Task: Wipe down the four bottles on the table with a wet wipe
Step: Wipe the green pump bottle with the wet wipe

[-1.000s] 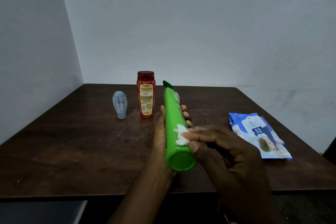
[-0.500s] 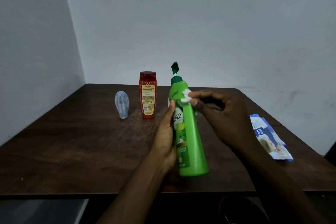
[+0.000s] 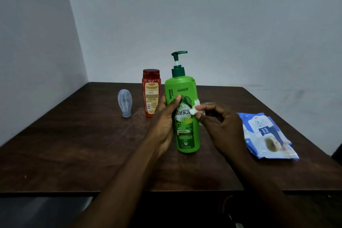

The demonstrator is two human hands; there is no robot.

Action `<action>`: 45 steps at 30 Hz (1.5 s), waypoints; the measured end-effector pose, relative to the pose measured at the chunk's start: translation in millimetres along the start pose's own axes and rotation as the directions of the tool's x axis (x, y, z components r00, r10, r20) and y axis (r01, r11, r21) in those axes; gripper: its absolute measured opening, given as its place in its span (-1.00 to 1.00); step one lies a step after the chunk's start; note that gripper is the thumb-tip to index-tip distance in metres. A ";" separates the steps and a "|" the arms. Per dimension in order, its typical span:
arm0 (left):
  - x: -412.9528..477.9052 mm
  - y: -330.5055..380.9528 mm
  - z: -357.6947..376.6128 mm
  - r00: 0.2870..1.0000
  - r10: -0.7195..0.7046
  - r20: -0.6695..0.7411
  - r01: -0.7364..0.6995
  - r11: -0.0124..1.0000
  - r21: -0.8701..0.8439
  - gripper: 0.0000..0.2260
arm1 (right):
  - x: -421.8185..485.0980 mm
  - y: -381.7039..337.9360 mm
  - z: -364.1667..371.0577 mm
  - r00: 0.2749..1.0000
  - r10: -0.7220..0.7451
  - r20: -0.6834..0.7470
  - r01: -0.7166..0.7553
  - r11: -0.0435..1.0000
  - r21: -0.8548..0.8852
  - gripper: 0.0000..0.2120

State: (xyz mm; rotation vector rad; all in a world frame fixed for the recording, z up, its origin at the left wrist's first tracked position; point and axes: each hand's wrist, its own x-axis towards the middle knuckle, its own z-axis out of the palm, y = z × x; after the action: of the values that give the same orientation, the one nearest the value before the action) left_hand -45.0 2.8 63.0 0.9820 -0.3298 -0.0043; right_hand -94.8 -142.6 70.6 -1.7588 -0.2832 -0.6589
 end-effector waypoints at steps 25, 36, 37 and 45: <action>-20.2 -20.4 -37.5 0.981 -0.033 0.191 -0.096 0.777 0.622 -0.57 | -22.7 54.8 -14.3 0.947 0.297 0.126 -0.306 0.950 0.061 -0.63; 21.0 -56.9 6.6 0.986 -0.063 0.154 -0.058 0.739 0.671 -0.58 | 2.0 83.8 -35.0 0.941 0.287 -0.178 -0.317 0.931 -0.179 -0.67; 24.8 -60.1 10.0 0.987 -0.061 0.149 -0.055 0.742 0.669 -0.58 | 6.5 86.9 -36.1 0.938 0.289 -0.190 -0.324 0.926 -0.193 -0.68; 57.4 -74.8 17.0 0.995 -0.033 0.091 -0.038 0.736 0.676 -0.62 | 44.8 107.6 -25.8 0.938 0.242 -0.249 -0.317 0.889 -0.330 -0.73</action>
State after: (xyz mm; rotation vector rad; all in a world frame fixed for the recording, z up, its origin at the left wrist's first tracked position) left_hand 15.6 -61.6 26.3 1.7228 -0.4352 0.0776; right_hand -10.8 -205.0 13.3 -2.0173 0.2515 -0.7022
